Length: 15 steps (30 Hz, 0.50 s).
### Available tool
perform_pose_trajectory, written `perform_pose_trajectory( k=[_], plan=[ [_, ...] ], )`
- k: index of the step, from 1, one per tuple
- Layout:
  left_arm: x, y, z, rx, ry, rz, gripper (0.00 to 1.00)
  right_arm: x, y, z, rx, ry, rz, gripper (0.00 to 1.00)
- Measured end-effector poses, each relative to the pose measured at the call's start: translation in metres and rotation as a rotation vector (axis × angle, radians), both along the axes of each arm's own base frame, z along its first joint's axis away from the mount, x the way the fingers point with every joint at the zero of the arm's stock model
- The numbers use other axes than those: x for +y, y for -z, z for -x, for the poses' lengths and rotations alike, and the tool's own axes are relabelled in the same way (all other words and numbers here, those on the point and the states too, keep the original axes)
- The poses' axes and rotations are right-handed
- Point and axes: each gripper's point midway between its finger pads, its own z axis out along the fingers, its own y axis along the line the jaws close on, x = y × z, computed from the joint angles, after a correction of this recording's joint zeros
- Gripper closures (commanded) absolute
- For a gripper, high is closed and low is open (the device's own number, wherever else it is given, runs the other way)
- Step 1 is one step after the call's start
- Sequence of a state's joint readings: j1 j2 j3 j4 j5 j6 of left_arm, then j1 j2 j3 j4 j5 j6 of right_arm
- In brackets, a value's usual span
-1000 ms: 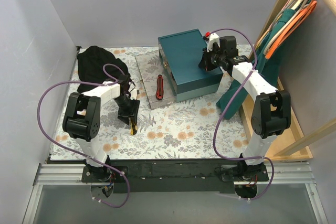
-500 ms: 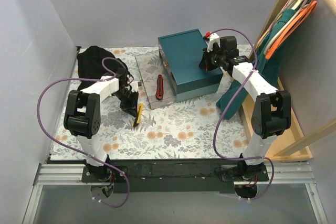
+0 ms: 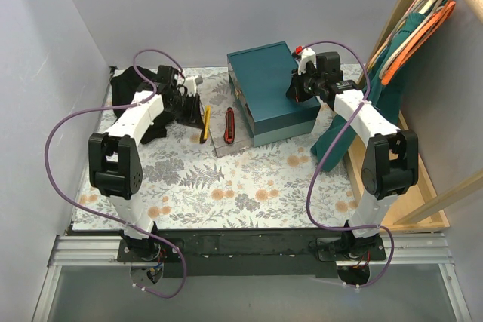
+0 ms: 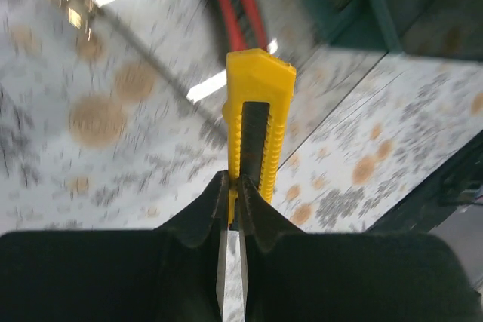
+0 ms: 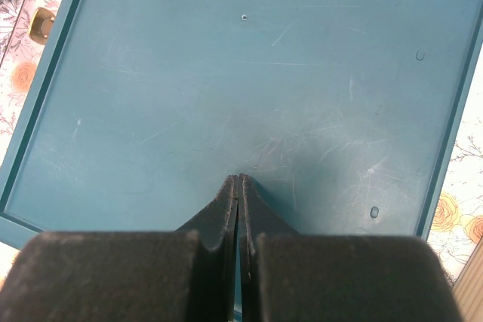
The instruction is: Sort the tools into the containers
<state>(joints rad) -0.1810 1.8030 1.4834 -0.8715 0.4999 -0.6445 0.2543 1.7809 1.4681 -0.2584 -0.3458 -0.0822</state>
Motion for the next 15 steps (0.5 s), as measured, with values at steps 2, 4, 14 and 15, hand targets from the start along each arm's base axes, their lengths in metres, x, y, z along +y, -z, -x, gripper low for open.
perform_pose_trajectory(
  k=[2,4,14,15],
  plan=[
    [-0.014,-0.024,-0.02,-0.085,0.01,0.091,1.0,0.0,0.0,0.0,0.0,0.0,0.0,0.99],
    [-0.026,-0.042,-0.034,-0.137,0.003,0.172,1.0,0.0,0.0,0.0,0.0,0.0,0.0,0.99],
    [-0.042,-0.04,-0.089,-0.136,-0.17,0.272,0.45,-0.001,0.0,0.001,-0.004,0.002,0.005,0.99],
    [-0.039,-0.039,-0.092,-0.14,-0.182,0.26,0.47,-0.002,0.0,0.001,-0.006,0.004,0.008,0.99]
  ],
)
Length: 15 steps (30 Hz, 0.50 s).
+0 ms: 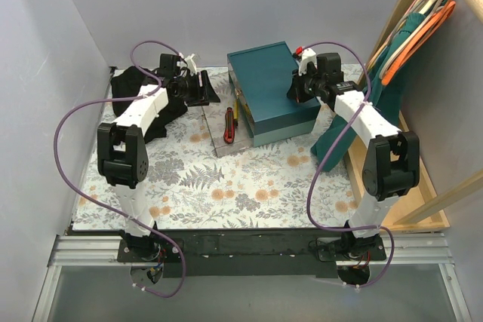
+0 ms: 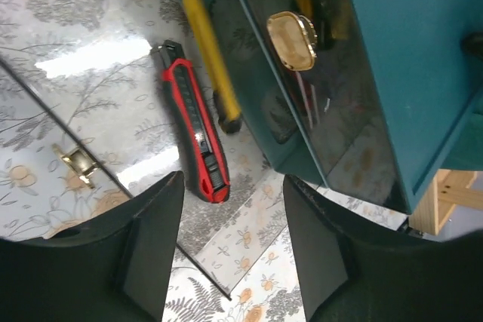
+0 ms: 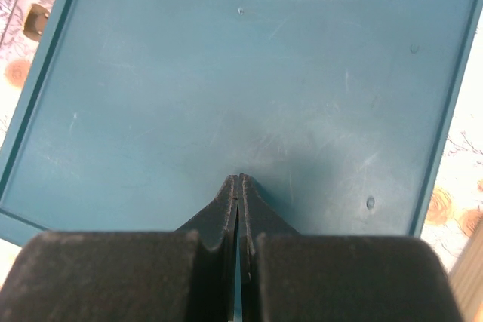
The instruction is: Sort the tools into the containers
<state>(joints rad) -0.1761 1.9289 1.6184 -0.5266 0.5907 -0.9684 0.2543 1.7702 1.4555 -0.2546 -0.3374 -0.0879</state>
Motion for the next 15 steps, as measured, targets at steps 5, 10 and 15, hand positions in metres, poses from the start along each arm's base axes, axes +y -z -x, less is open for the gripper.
perform_pose_trajectory(
  k=[5,10,15],
  plan=[
    [0.026,0.009,-0.004,0.001,-0.062,-0.066,0.85,-0.006,0.001,0.006,-0.008,0.006,0.017,0.99],
    [0.054,0.034,0.027,0.037,-0.059,-0.133,1.0,-0.007,0.001,0.007,-0.012,0.006,0.022,0.99],
    [0.049,0.064,0.066,0.083,0.026,-0.152,1.0,-0.007,0.0,0.007,-0.012,0.006,0.022,0.99]
  ],
)
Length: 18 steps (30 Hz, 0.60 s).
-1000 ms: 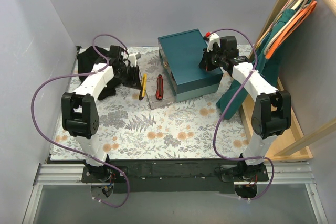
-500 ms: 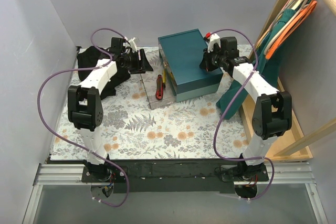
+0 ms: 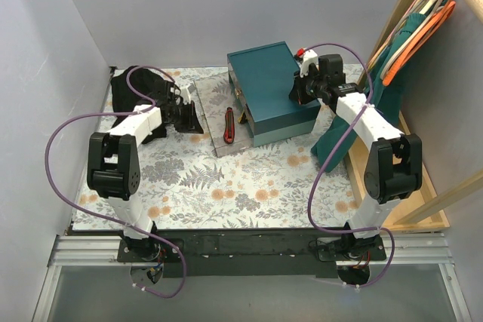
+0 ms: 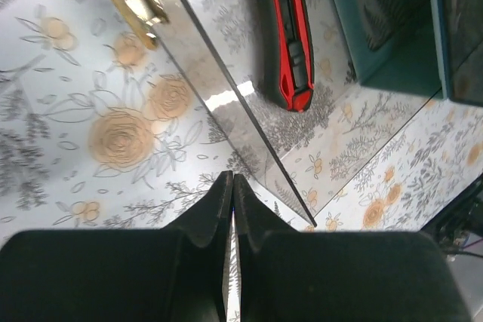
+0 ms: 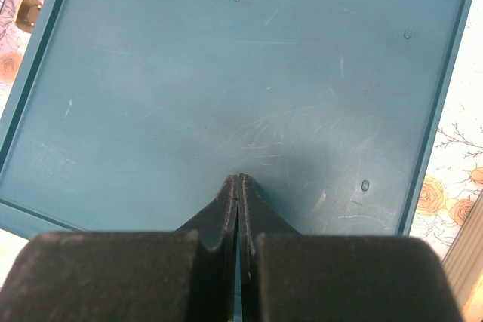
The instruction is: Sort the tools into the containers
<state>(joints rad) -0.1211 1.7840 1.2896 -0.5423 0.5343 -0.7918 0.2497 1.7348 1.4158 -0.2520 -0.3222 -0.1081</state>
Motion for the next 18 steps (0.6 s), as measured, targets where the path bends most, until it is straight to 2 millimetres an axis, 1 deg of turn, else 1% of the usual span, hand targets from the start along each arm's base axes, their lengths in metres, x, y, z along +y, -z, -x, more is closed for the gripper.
perform_pose_trajectory(
  k=[2,4,7,10,12,15,17,18],
  plan=[
    [-0.008,0.009,0.009,0.012,0.031,0.005,1.0,0.0,-0.001,-0.001,0.0,0.003,0.002,0.99],
    [-0.016,0.013,0.012,0.005,0.053,0.019,1.0,-0.001,-0.003,-0.001,0.005,0.008,0.008,0.99],
    [-0.028,0.013,0.011,-0.022,0.083,0.049,1.0,-0.005,-0.006,-0.004,0.024,0.024,0.026,0.99],
    [-0.035,0.01,0.005,-0.051,0.088,0.081,1.0,-0.01,-0.009,-0.013,0.027,0.043,0.06,0.99],
    [-0.038,0.009,-0.001,-0.066,0.085,0.098,1.0,-0.017,-0.014,-0.025,0.01,0.067,0.1,0.99],
    [-0.048,0.009,-0.004,-0.082,0.097,0.122,1.0,-0.029,-0.029,-0.052,-0.057,0.117,0.151,0.99],
    [-0.055,0.007,-0.005,-0.093,0.111,0.135,1.0,-0.041,-0.037,-0.068,-0.093,0.16,0.182,0.99],
    [-0.059,0.006,-0.005,-0.098,0.119,0.142,1.0,-0.05,-0.039,-0.076,-0.11,0.19,0.203,0.99]
  ],
)
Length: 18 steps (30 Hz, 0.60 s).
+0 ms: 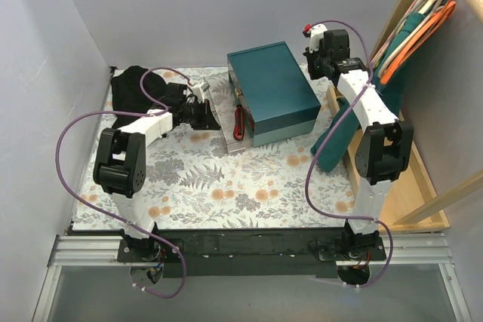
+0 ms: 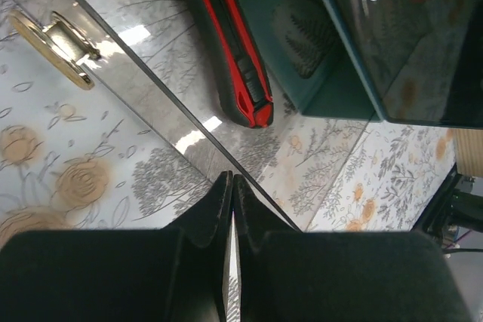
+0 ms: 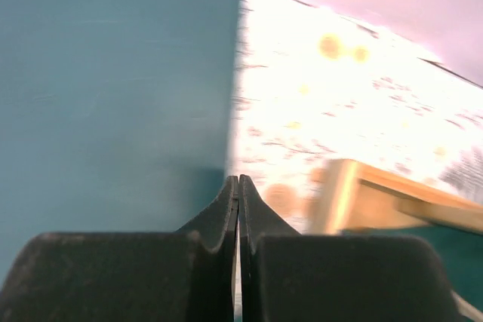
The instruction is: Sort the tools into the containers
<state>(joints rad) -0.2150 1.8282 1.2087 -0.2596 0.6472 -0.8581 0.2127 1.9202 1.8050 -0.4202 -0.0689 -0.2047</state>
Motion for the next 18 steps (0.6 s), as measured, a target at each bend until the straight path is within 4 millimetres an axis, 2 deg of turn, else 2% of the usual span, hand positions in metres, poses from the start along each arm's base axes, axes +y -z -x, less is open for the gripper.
perform_pose_trajectory(
  k=[2,5,9,13,16,18],
  plan=[
    [-0.01,-0.004,0.001,-0.016,0.022,0.017,1.0,-0.017,0.001,-0.011,-0.012,0.045,0.031,0.99],
    [-0.024,-0.008,0.001,-0.049,0.047,0.043,1.0,-0.043,0.014,-0.025,-0.002,0.098,0.076,0.99],
    [-0.042,-0.007,-0.001,-0.075,0.07,0.082,1.0,-0.057,0.041,-0.039,0.042,0.089,0.089,0.99],
    [-0.065,0.0,0.003,-0.081,0.12,0.112,0.99,-0.052,0.063,-0.044,0.101,0.012,0.04,0.99],
    [-0.085,0.012,0.014,-0.053,0.174,0.129,0.96,-0.035,0.067,-0.048,0.119,-0.081,-0.041,0.97],
    [-0.094,0.019,0.017,-0.04,0.199,0.143,0.93,-0.022,0.063,-0.051,0.116,-0.141,-0.109,0.96]
  ],
)
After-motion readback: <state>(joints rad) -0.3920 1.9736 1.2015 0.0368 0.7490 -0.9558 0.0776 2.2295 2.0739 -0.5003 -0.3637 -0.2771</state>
